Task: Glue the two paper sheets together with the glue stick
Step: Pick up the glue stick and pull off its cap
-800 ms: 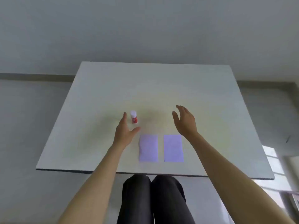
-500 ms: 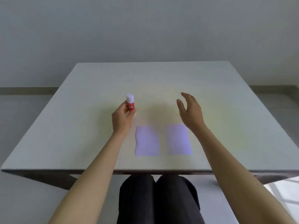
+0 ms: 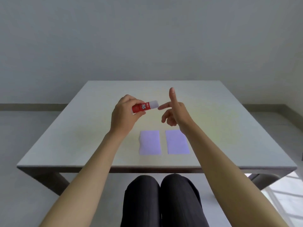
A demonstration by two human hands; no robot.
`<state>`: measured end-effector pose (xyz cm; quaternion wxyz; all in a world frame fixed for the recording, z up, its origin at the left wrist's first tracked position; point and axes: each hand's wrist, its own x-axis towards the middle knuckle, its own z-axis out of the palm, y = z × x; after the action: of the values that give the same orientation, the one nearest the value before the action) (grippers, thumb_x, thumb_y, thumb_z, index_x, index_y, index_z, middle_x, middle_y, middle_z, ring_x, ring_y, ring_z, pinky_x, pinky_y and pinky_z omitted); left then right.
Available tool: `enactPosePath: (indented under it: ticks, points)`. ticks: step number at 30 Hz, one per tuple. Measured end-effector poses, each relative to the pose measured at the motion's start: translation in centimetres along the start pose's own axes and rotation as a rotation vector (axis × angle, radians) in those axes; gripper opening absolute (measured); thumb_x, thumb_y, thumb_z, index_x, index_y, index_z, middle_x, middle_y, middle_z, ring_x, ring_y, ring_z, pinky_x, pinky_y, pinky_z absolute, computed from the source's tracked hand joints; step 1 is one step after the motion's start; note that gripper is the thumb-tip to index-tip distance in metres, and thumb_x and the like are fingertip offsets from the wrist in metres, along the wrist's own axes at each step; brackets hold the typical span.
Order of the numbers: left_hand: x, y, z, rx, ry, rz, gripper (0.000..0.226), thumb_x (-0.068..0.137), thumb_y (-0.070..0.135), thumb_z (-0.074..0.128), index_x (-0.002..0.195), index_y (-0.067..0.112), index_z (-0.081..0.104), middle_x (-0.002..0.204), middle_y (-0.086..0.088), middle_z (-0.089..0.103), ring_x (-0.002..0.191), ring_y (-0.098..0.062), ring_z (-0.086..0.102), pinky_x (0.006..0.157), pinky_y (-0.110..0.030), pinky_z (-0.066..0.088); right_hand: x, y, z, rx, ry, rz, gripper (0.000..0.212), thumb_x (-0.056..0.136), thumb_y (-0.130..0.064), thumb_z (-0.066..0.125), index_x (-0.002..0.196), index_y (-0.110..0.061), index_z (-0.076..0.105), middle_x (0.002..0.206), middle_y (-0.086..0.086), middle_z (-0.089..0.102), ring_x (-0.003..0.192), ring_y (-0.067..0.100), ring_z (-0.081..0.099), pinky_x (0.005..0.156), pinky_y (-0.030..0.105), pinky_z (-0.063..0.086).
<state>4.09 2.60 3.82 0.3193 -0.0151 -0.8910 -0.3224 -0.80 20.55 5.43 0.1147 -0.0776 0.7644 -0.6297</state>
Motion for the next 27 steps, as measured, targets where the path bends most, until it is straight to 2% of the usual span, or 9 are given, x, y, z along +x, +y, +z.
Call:
enactPosePath:
  ticks: [4,8,11,13,15,18,21,23,27]
  points:
    - [0.2,1.4,-0.1,0.041,-0.016,0.085,0.027,0.068,0.012,0.08,0.094,0.015,0.072,0.09,-0.001,0.062,0.085,-0.02,0.059,0.067,-0.037,0.051,0.2,-0.5,0.0,-0.035,-0.058,-0.063,0.06,0.088,-0.059,0.046,0.069,-0.005,0.064,0.044,0.005,0.056,0.031,0.011,0.038,0.037,0.019,0.029]
    - [0.3,1.6,0.0,0.093,0.012,0.107,0.024,0.069,0.016,0.08,0.091,0.016,0.072,0.089,0.001,0.061,0.081,-0.016,0.056,0.061,-0.028,0.045,0.3,-0.4,-1.4,-0.039,-0.205,-0.181,0.019,0.09,-0.026,0.06,0.099,-0.01,0.059,0.076,0.003,0.06,0.053,0.015,0.053,0.044,0.021,0.034]
    - [0.2,1.6,0.3,0.11,0.01,0.102,0.024,0.069,0.015,0.08,0.091,0.016,0.071,0.088,0.001,0.061,0.081,-0.017,0.057,0.06,-0.027,0.044,0.3,-0.6,-1.8,-0.106,-0.173,-0.133,0.047,0.086,-0.05,0.057,0.121,-0.019,0.053,0.092,0.002,0.067,0.055,0.016,0.061,0.039,0.02,0.036]
    - [0.3,1.8,0.6,0.121,0.006,0.105,0.024,0.069,0.015,0.079,0.091,0.017,0.071,0.089,0.001,0.061,0.082,-0.017,0.057,0.061,-0.027,0.043,0.6,-0.7,-1.4,-0.133,-0.106,-0.039,0.057,0.086,-0.063,0.045,0.104,-0.011,0.062,0.076,0.006,0.071,0.043,0.016,0.056,0.036,0.02,0.031]
    - [0.3,1.9,0.8,0.135,0.0,0.115,0.023,0.069,0.016,0.079,0.091,0.017,0.071,0.089,0.001,0.061,0.082,-0.016,0.057,0.06,-0.027,0.042,0.9,-0.6,-1.0,-0.165,-0.101,-0.075,0.048,0.092,-0.05,0.046,0.085,-0.006,0.065,0.062,0.007,0.066,0.037,0.014,0.049,0.038,0.023,0.03]
    - [0.5,1.6,0.7,0.161,-0.009,0.114,0.021,0.07,0.016,0.079,0.089,0.017,0.07,0.089,0.001,0.06,0.082,-0.016,0.056,0.059,-0.026,0.041,1.0,0.0,-1.0,-0.135,-0.155,-0.238,0.011,0.089,-0.019,0.06,0.096,-0.01,0.061,0.082,0.005,0.063,0.052,0.013,0.059,0.043,0.023,0.039]
    - [0.6,1.3,0.7,0.173,-0.022,0.103,0.021,0.07,0.017,0.078,0.09,0.017,0.071,0.089,0.002,0.06,0.082,-0.016,0.057,0.059,-0.027,0.043,1.1,-0.2,-1.3,-0.116,-0.142,-0.199,0.039,0.085,-0.032,0.066,0.117,-0.016,0.052,0.098,0.006,0.062,0.063,0.017,0.065,0.043,0.021,0.042]
    - [0.6,1.3,0.9,0.174,-0.023,0.106,0.021,0.07,0.017,0.078,0.09,0.017,0.07,0.089,0.002,0.06,0.081,-0.016,0.056,0.059,-0.028,0.044,1.2,-0.2,-0.9,-0.119,-0.127,-0.128,0.04,0.088,-0.046,0.057,0.102,-0.009,0.058,0.085,0.009,0.066,0.053,0.016,0.062,0.04,0.023,0.038]
    - [0.7,1.0,1.2,0.165,-0.035,0.108,0.022,0.07,0.018,0.079,0.089,0.019,0.069,0.088,0.003,0.059,0.077,-0.013,0.054,0.057,-0.027,0.043,1.5,0.4,-0.3,-0.085,-0.082,-0.237,0.015,0.09,-0.019,0.06,0.084,-0.005,0.06,0.07,0.008,0.062,0.046,0.014,0.055,0.042,0.025,0.043]
